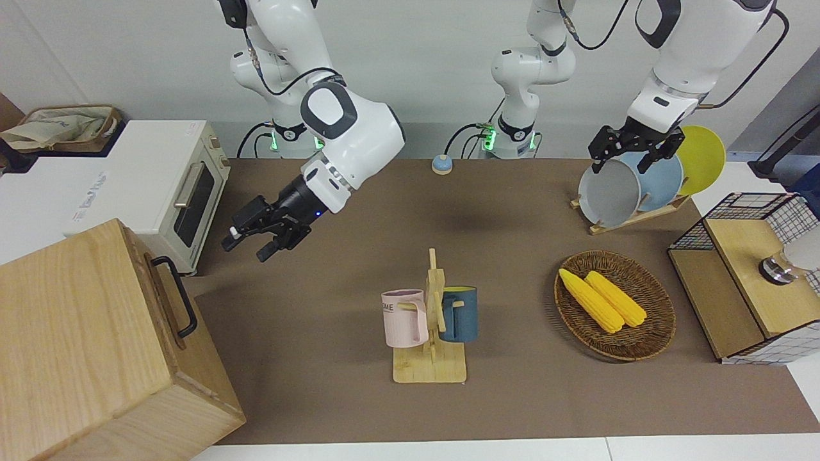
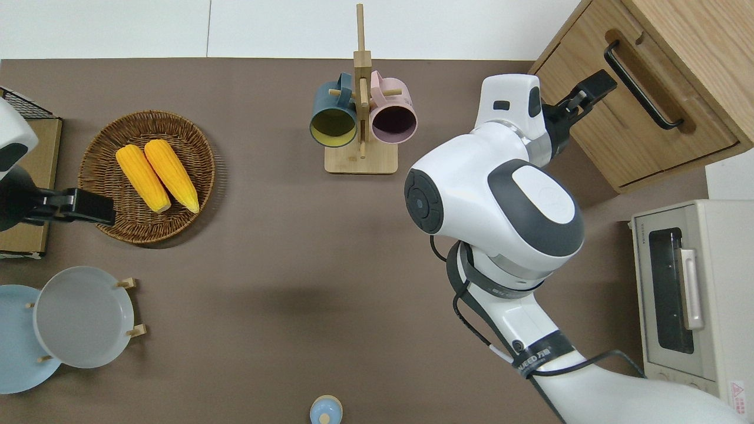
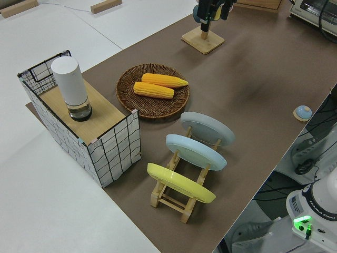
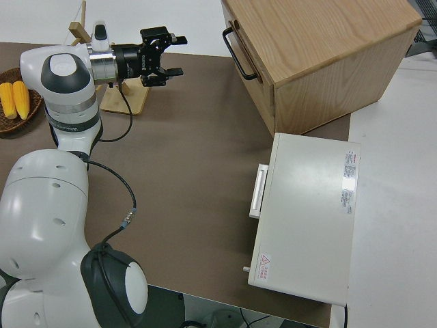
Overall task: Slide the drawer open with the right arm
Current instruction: 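Close the right gripper on the black drawer handle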
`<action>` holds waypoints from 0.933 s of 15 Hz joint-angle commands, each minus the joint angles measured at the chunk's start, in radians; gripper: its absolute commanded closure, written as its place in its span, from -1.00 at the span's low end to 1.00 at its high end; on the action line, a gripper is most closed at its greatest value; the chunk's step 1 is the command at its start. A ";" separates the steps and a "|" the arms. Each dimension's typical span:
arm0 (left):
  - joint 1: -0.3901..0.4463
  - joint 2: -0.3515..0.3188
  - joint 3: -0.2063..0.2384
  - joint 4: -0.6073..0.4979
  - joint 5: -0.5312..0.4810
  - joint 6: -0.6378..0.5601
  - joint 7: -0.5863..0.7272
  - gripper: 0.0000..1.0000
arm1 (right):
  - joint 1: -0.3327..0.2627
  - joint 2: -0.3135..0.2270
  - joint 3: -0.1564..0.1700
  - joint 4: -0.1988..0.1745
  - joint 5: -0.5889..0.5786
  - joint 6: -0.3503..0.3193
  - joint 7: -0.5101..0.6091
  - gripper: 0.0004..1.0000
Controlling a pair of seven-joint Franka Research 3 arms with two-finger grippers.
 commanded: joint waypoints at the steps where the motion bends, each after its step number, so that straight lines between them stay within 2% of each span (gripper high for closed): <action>1: 0.005 0.011 -0.007 0.026 0.017 -0.020 0.010 -0.99 | -0.022 0.058 0.003 -0.006 -0.141 0.024 0.130 -0.96; 6: 0.005 0.011 -0.007 0.026 0.017 -0.020 0.010 -0.99 | -0.048 0.119 -0.013 -0.007 -0.259 0.024 0.252 -0.96; 14: 0.005 0.011 -0.007 0.024 0.017 -0.020 0.010 -0.99 | -0.097 0.170 -0.014 -0.006 -0.392 0.026 0.291 -0.96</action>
